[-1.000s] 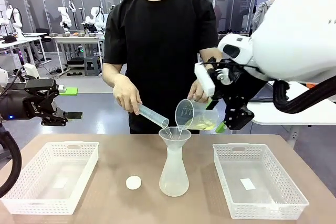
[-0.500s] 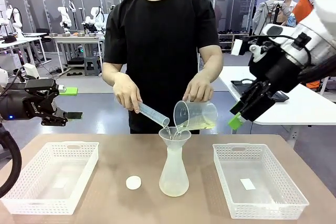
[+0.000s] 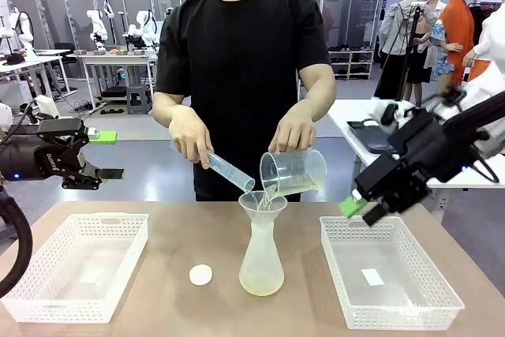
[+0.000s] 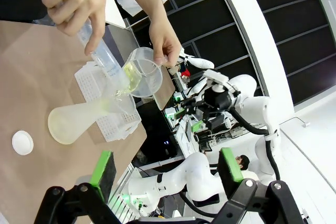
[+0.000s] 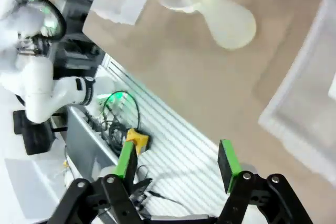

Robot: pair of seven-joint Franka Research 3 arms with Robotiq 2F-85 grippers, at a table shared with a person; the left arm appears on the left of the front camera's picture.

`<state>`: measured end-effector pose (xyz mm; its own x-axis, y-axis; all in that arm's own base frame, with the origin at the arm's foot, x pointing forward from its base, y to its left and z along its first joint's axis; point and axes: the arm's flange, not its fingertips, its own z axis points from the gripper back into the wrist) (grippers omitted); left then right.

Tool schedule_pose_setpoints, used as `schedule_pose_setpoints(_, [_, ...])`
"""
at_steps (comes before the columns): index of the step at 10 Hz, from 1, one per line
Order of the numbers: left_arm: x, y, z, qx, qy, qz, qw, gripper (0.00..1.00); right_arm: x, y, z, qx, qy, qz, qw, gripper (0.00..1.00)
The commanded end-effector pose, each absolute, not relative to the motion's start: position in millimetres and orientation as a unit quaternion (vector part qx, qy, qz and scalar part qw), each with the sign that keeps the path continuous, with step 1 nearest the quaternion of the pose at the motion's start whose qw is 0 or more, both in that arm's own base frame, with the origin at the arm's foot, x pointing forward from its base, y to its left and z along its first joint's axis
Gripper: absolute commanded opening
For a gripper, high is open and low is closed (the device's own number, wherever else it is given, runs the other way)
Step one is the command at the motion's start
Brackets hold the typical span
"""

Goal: Prepare the solutions needed for the experiment.
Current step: Once the solution is in the Big flask , pick up the Plastic Funnel and place it back into the right Organizing basket.

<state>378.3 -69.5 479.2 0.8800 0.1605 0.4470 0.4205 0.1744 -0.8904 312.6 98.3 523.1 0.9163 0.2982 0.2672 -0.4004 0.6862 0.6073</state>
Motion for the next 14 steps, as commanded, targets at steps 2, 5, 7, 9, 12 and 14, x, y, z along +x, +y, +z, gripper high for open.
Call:
schedule_pose_setpoints(2, [378.4,-72.6,479.7,-0.638,-0.228,-0.090,0.730,1.00,297.4,98.4,502.8,0.445,-0.085,0.055,0.890,0.78])
schedule_pose_setpoints(5, [378.4,-72.6,479.7,-0.638,-0.228,-0.090,0.730,1.00,286.0,85.7,482.9,0.545,-0.203,-0.003,0.813,0.78])
schedule_pose_setpoints(7, [378.4,-72.6,479.7,-0.638,-0.228,-0.090,0.730,1.00,283.3,93.3,474.6,0.586,-0.213,-0.012,0.782,0.78])
schedule_pose_setpoints(9, [378.4,-72.6,479.7,-0.638,-0.228,-0.090,0.730,1.00,285.3,102.3,470.9,0.605,-0.190,-0.005,0.773,0.78])
schedule_pose_setpoints(12, [378.4,-72.6,479.7,-0.638,-0.228,-0.090,0.730,1.00,344.1,97.8,526.8,0.602,-0.198,-0.021,0.773,0.78])
schedule_pose_setpoints(14, [378.4,-72.6,479.7,-0.638,-0.228,-0.090,0.730,1.00,344.1,97.8,526.8,0.602,-0.198,-0.021,0.773,0.78])
